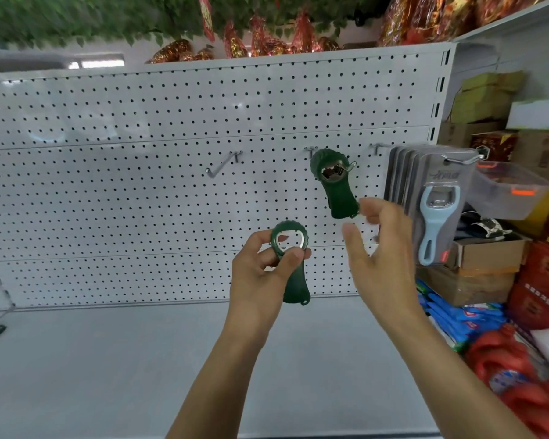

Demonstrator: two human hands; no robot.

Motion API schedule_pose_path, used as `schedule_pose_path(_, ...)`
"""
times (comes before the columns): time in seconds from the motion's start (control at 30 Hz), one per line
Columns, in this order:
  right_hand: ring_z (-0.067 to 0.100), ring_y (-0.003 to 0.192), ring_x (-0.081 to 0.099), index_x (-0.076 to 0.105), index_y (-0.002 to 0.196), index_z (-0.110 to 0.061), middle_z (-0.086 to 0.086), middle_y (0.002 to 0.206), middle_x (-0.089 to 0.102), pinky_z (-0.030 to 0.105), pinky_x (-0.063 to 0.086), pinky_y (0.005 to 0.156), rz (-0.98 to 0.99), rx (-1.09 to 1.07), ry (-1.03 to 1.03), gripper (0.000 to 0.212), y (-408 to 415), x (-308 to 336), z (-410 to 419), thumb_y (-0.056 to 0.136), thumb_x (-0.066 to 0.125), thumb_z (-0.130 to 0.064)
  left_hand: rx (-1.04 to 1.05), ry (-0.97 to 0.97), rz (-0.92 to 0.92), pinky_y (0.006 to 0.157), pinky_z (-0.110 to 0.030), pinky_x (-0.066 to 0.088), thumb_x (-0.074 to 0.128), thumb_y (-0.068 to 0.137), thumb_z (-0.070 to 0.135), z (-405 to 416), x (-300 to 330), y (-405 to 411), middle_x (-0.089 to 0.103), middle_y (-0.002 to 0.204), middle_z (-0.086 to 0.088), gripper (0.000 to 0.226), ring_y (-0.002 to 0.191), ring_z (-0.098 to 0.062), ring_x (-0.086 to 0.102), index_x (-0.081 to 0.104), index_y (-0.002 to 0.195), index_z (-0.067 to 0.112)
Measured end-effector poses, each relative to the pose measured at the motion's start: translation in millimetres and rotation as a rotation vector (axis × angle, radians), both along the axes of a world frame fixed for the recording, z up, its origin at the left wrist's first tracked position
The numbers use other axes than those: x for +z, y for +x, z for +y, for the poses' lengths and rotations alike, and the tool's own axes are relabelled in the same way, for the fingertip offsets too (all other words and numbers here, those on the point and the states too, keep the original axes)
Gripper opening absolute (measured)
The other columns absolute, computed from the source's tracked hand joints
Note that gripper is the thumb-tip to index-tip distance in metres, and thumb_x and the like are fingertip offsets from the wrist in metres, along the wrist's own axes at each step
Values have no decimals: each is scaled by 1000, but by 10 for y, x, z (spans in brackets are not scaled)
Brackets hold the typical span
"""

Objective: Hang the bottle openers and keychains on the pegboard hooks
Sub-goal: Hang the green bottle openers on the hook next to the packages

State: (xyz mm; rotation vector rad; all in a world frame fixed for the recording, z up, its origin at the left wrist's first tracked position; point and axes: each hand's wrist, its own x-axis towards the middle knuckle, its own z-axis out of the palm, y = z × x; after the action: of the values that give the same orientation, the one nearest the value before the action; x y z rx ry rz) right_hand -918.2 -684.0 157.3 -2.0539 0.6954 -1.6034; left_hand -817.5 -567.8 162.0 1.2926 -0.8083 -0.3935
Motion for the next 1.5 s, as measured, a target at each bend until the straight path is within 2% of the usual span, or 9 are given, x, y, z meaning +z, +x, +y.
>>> schedule_pose_path(0.1,6,88,63,63,100,-21,-15,90,68,28,50,79,89,316,225,10,-21,-97,198,94,56,-26,-15,-64,34,73,-18,51,65,90,13,4,-2,-77,78,89,0,19,88,-10,72,55,106,15)
schedule_pose_path(0.27,19,66,69,65,95,-12,3,76,74,25,53,64,74,623,469,5,-91,-137,349,92,61,-13,-15,-166,49,65,-19,54,65,89,6,25,5,-211,77,92,-4,17,88,-22,73,51,91,15)
schedule_pose_path(0.43,9,58,58,65,86,-18,0,71,69,21,44,52,-13,520,352,11,-216,-49,332,91,60,-9,29,-165,-107,82,-30,52,65,90,10,-1,23,-303,77,90,4,19,87,-13,71,54,101,20)
schedule_pose_path(0.53,10,63,58,64,86,-26,-4,74,67,35,48,58,-69,436,249,16,-291,33,297,92,60,-11,39,-105,-288,81,-19,48,63,91,21,22,12,-367,75,94,13,26,90,-6,67,53,115,28)
schedule_pose_path(0.67,8,63,57,62,87,-27,-7,75,67,35,49,59,-111,372,164,18,-353,160,212,93,59,-11,93,0,-432,81,-12,45,64,90,33,90,-62,-409,70,102,25,33,96,2,63,51,120,36)
schedule_pose_path(0.83,2,60,56,62,89,-21,-5,74,66,22,49,59,-152,326,159,11,-320,307,48,93,58,-12,178,125,-563,83,-6,39,60,90,40,110,-174,-374,66,107,25,30,104,3,58,52,118,40)
schedule_pose_path(1.1,-5,49,54,61,91,-12,-3,72,66,12,42,51,-62,320,249,5,-137,320,-239,94,57,-12,294,242,-694,94,-31,46,58,90,45,150,-286,-327,63,107,25,27,106,4,55,54,117,41)
schedule_pose_path(1.37,5,54,54,61,95,-16,-4,75,67,25,46,56,-6,286,300,6,-52,251,-371,95,56,-20,341,291,-765,93,-28,45,57,92,44,181,-311,-329,54,104,29,29,104,2,54,58,119,34)
schedule_pose_path(1.5,10,73,63,57,111,-17,3,92,69,29,50,64,39,301,405,17,-135,65,-325,95,56,-23,373,315,-786,91,-29,46,53,92,47,214,-353,-350,53,105,26,33,105,-1,54,58,121,32)
